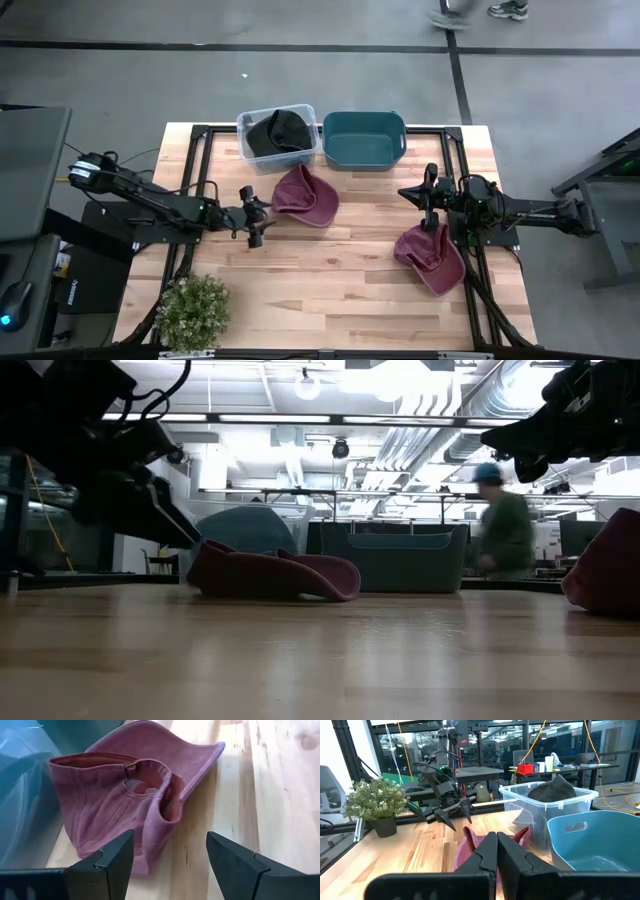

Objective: Pick & Place hat
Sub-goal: Put the top red cap into the blue bin

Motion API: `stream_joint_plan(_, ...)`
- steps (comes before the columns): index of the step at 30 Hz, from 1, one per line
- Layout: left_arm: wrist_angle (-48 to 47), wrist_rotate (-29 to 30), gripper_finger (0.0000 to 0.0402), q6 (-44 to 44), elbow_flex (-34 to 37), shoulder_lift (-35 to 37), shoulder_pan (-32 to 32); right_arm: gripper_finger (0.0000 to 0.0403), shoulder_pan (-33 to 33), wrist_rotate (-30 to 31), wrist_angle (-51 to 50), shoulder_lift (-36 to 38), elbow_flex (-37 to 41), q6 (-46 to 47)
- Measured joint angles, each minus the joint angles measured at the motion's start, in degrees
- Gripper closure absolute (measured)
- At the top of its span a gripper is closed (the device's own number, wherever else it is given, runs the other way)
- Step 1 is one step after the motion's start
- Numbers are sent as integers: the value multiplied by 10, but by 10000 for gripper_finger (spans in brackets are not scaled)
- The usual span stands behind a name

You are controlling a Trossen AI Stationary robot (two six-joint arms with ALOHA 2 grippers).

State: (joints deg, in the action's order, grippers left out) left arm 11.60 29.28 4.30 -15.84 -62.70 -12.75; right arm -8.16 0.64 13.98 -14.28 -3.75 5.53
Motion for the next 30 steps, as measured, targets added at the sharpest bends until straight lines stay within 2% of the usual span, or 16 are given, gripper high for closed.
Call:
stream_joint_plan(7, 5, 10, 173, 5, 0, -40, 21, 402, 0, 0, 0, 0, 0, 0)
stream_joint_plan(19, 48, -75, 173, -11, 0, -88, 75, 402, 0, 0, 0, 0, 0, 0)
stream_joint_plan(25, 109, -79, 173, -24, 0, -114, 75, 402, 0, 0, 0, 0, 0, 0)
stream_joint_plan(30, 118, -77, 186, -24, 0, -118, 75, 402, 0, 0, 0, 0, 0, 0)
